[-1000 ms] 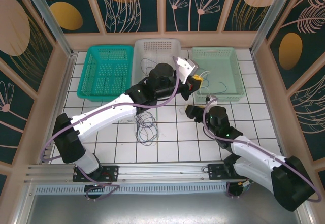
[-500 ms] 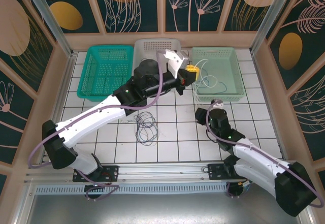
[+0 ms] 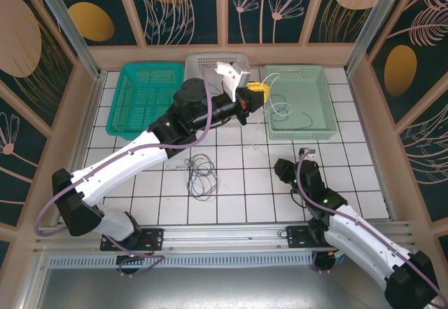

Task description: Untangle the cables

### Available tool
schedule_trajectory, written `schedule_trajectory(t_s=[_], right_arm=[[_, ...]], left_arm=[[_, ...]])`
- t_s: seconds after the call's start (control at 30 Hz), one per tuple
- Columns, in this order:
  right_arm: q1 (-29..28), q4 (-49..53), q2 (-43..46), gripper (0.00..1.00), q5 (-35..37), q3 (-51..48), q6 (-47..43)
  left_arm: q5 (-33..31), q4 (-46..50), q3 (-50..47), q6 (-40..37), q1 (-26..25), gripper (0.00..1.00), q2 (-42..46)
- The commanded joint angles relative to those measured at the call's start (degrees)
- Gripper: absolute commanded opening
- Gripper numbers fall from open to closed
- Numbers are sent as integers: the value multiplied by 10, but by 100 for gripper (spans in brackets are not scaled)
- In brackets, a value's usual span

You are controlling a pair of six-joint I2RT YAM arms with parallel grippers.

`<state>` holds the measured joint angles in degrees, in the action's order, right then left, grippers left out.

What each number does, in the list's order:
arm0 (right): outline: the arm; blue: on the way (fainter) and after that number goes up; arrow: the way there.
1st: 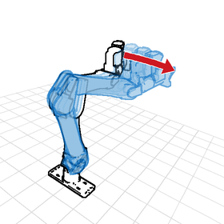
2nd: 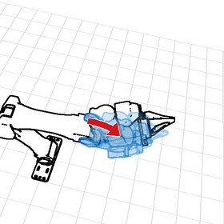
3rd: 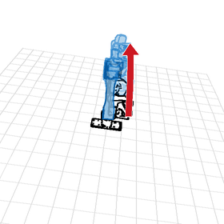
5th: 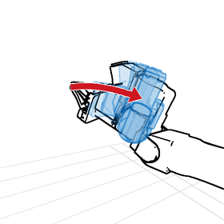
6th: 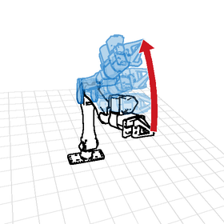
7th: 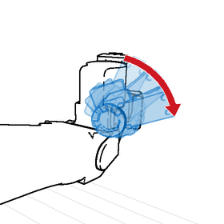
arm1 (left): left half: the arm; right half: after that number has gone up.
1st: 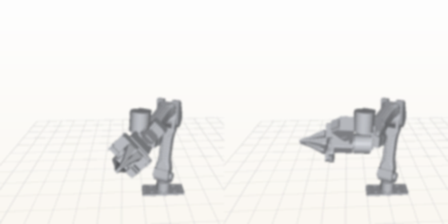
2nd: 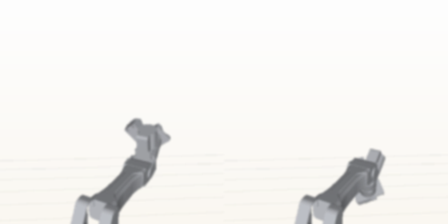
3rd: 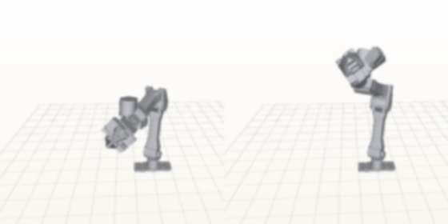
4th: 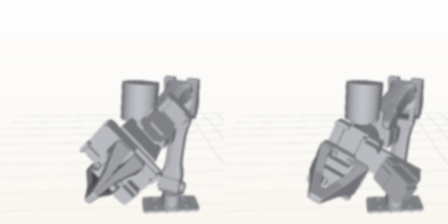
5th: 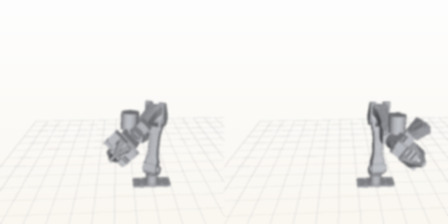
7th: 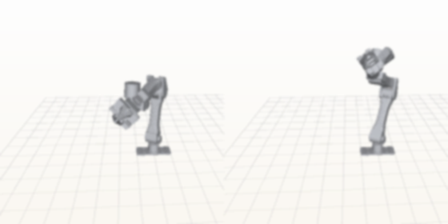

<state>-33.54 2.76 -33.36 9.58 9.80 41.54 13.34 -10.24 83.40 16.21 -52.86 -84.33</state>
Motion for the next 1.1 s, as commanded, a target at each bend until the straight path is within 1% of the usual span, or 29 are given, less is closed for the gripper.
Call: schedule_trajectory(t_s=[0.0, 0.03, 0.1, 0.2, 0.3, 0.5, 0.6, 0.63, 0.77, 0.93, 1.07], right_arm=[[-10, -62, 9, 60, -45, -8, -41], [-13, -75, 8, 67, -49, -8, -55], [-16, -90, -1, 75, -46, -6, -75], [-16, -116, -18, 80, -29, -4, -95], [-16, -167, -39, 84, -37, 1, -107], [-15, -226, -79, 86, -67, 24, -132], [-15, -244, -85, 86, -85, 29, -139], [-15, -247, -84, 86, -101, 29, -140], [-15, -242, -73, 86, -124, 23, -141], [-15, -204, -50, 84, -134, 22, -141], [-15, -226, -48, 84, -128, 19, -140]], left_arm=[[22, -34, -7, 22, 3, 0, -2], [23, -36, -9, 24, 3, 0, -1], [24, -40, -10, 25, 3, 0, 1], [32, -43, -9, 25, 2, 0, 4], [41, -42, -6, 25, 3, 0, 4], [48, -42, -5, 27, 4, 0, 5], [53, -45, -6, 28, 3, 0, 7], [52, -44, -6, 28, 2, 0, 7], [51, -43, -6, 25, 3, 0, 8], [50, -39, -5, 19, 3, 0, 8], [72, -53, -6, 25, 3, 0, 5]])
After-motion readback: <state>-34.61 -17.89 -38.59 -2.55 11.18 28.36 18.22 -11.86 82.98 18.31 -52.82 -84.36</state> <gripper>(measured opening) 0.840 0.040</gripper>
